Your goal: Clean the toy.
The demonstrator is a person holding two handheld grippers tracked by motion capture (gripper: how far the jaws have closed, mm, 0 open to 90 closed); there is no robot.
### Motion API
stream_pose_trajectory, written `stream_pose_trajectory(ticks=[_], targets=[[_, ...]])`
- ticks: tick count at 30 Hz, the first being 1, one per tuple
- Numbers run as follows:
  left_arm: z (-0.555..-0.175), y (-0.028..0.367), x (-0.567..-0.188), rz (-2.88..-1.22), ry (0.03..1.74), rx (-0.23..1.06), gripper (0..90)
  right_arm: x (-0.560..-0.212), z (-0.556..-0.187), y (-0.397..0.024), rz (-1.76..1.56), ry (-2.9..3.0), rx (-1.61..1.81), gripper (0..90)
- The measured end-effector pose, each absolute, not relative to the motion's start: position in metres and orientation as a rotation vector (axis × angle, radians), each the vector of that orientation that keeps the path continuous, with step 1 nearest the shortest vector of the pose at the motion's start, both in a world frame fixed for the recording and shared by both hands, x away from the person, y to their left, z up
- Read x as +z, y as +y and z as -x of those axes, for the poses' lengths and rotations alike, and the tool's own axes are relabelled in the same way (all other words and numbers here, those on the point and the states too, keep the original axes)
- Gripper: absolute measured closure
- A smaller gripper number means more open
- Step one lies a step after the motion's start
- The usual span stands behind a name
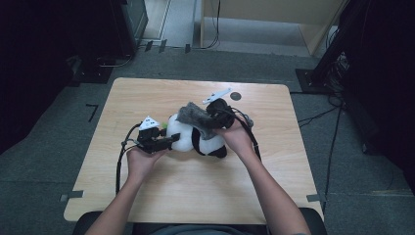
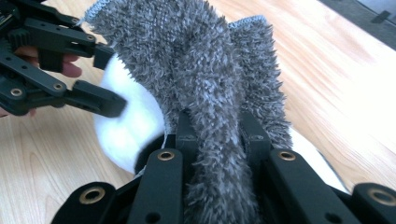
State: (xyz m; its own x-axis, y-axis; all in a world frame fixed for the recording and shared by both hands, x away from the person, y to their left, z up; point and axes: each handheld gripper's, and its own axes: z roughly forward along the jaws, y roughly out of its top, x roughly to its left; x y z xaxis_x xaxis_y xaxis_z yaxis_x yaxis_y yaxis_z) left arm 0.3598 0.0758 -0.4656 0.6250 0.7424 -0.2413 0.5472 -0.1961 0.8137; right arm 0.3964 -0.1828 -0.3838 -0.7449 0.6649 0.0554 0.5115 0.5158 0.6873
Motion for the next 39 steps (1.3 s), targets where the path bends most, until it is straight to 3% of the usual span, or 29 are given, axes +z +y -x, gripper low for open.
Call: stream_pose_trajectory(ticks=[11,22,29,39], targets=[[-0.360,0.077,-0.466,-1.870,1.024,0.246,49.0,-0.379,-0.390,-0.236,-1.113,2.446,1.066,75.3],[-0.360,0.078,-0.468,-1.865,1.025,0.242,48.7,-0.386,-0.388,-0.262,-1.202,2.403,1.076,75.6],[-0.360,0.078,-0.468,-1.858,1.021,0.246,47.8,-0.367,-0.384,-0.244,-1.115,2.406,1.154,76.0],[-0.358,0.078,-0.466,-1.844,1.018,0.241,48.0,-0.360,-0.398,-0.166,-0.971,2.508,1.145,75.8]])
